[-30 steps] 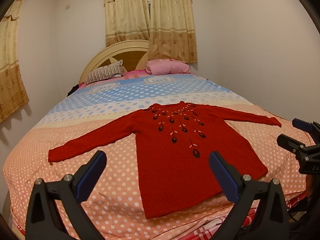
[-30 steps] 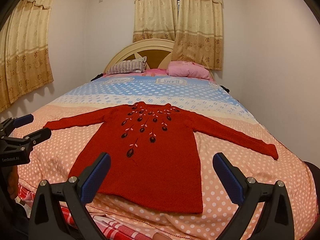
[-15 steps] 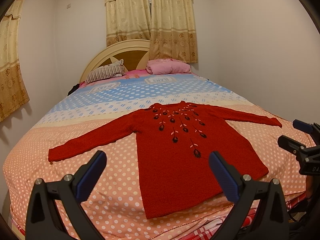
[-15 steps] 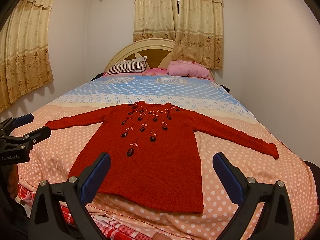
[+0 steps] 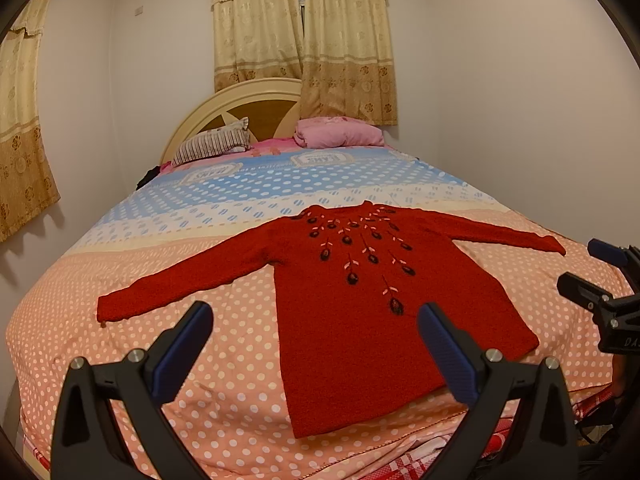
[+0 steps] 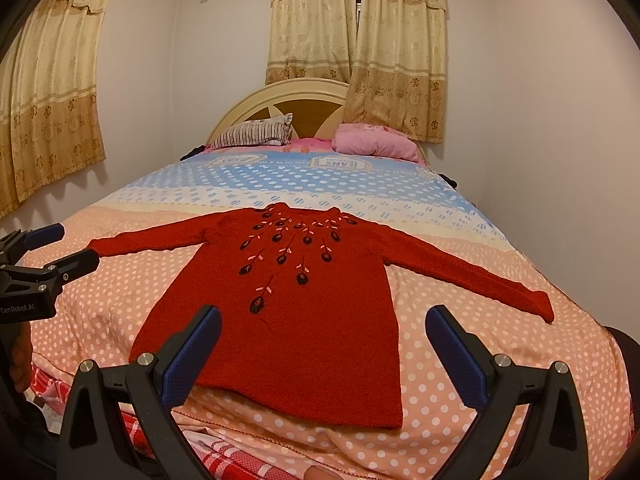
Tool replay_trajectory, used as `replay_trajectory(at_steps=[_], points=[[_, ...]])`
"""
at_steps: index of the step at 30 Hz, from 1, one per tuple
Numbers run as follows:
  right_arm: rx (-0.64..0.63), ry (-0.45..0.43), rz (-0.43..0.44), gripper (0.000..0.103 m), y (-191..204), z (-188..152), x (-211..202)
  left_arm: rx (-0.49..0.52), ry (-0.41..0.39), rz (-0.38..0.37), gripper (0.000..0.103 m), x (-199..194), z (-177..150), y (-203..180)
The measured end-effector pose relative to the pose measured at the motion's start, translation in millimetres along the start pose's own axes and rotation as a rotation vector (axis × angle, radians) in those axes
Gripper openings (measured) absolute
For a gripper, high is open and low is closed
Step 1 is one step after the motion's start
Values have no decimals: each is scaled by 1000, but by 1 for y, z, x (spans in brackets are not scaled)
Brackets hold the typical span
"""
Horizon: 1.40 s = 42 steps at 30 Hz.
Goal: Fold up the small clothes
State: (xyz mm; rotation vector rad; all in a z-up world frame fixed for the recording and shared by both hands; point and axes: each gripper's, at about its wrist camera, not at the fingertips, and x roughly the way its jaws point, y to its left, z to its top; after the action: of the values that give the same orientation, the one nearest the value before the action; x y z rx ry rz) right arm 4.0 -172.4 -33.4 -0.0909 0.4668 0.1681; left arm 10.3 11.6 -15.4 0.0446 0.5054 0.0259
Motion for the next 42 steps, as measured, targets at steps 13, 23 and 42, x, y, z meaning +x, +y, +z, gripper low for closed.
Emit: replay_trajectory(at_steps=[13, 23, 42], points=[[53, 50, 133, 102, -13, -11, 23, -7, 32, 2, 103, 19, -6, 4], [229, 299, 167, 102, -60, -42, 105, -7, 101, -20, 103, 82, -8, 2], [689, 271, -198, 93, -323, -27, 168, 30, 165, 42, 103, 198, 8, -9]])
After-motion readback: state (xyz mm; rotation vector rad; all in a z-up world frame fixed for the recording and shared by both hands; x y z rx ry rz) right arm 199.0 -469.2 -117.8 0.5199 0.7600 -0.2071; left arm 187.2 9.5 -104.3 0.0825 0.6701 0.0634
